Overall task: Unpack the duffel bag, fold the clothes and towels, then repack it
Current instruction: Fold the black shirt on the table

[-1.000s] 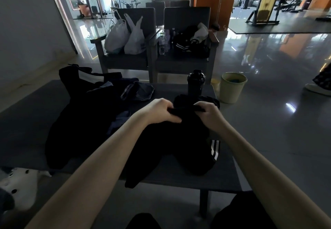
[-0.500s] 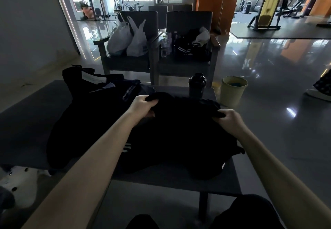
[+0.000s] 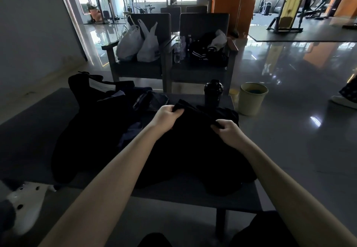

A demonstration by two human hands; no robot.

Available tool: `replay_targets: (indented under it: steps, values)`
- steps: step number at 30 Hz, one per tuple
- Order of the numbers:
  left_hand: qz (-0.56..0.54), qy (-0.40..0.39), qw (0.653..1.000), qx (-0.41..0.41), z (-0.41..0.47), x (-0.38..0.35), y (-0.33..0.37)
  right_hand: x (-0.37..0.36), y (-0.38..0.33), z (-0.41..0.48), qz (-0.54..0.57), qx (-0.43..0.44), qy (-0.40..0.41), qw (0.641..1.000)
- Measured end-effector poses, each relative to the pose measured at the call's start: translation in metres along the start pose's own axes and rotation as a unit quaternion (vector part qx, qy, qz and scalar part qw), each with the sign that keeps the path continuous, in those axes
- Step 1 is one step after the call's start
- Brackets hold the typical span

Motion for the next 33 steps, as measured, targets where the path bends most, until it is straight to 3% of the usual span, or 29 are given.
replay_targets:
  steps: [4,8,11,14,17,20,22,24,26,28,30,33]
  values:
    - [-0.081,-0.031,0.995,0.04,-0.006,-0.014,-0.009,0.004,0.003,-0.002,0.097,-0.021,0.016,0.995]
    - [-0.092,-0.054,0.994,0.016,-0.005,-0.029,-0.001,-0.004,-0.02,-0.006,0.155,0.03,-0.041,0.987]
    - [-0.073,-0.023,0.997,-0.017,-0.001,-0.029,0.005,-0.001,-0.022,-0.003,0.116,0.06,-0.016,0.991]
    - [-0.039,0.043,0.998,-0.015,0.007,-0.016,-0.002,-0.006,-0.005,-0.006,0.048,0.053,-0.062,0.995]
    - [0.046,0.146,0.987,0.043,0.017,0.016,-0.027,-0.018,0.033,-0.014,-0.082,0.011,-0.089,0.993]
    - [0.146,0.212,0.955,0.149,0.016,0.051,-0.065,-0.024,0.064,-0.02,-0.132,-0.035,-0.063,0.989]
    - [0.27,0.171,0.936,0.151,0.01,0.052,-0.076,-0.025,0.068,-0.021,-0.134,-0.033,-0.05,0.989]
    - [0.38,0.073,0.922,0.026,0.006,0.025,-0.07,-0.029,0.058,-0.019,-0.118,-0.003,-0.045,0.992]
    - [0.402,-0.07,0.908,-0.095,-0.004,-0.021,-0.06,-0.035,0.043,-0.016,-0.098,0.038,-0.037,0.994]
    - [0.389,-0.181,0.898,-0.095,-0.012,-0.061,-0.064,-0.035,0.029,-0.014,-0.075,0.07,-0.017,0.995]
    - [0.331,-0.189,0.922,-0.071,-0.012,-0.08,-0.069,-0.031,0.025,-0.014,-0.064,0.082,-0.015,0.994]
    - [0.299,-0.064,0.95,-0.063,0.005,-0.06,-0.066,-0.019,0.045,-0.017,-0.109,0.043,-0.071,0.991]
Point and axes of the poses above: each hand's wrist, its own z-axis towards the middle knuckle, its own x-axis out of the back of the hand, y = z × x, the point moved 5 cm from there along z, towards the middle knuckle, and after that the axes turned 1 degree about y, right-handed, at the moved point
